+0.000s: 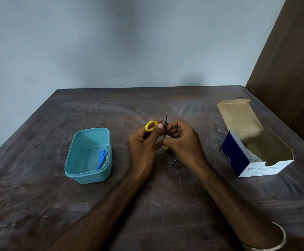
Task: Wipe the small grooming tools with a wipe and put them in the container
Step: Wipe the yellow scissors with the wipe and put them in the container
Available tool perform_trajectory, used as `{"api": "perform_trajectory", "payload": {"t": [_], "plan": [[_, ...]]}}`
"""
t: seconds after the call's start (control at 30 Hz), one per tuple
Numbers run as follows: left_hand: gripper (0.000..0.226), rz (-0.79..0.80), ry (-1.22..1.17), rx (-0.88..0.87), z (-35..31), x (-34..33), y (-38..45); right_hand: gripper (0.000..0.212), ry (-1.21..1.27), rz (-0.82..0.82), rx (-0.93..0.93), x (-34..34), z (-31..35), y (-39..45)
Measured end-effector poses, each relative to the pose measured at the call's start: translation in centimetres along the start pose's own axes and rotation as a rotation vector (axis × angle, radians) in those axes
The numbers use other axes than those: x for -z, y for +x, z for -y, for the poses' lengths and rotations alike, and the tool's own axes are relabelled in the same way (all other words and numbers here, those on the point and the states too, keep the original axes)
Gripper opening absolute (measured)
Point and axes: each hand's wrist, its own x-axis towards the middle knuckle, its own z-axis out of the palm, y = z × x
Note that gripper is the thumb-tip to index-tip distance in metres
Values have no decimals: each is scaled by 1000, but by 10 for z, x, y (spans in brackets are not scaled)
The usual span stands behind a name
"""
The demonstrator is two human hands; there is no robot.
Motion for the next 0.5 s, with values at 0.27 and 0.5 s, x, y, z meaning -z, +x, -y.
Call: {"api": "perform_trajectory", "payload": {"t": [0.27, 0.5], "plan": [[19, 13, -15, 22, -2, 0, -1, 14, -4, -43, 33, 2, 1, -1], [17, -7, -40, 40, -2, 0, 1, 24, 0, 18, 22, 1, -1, 0]]}}
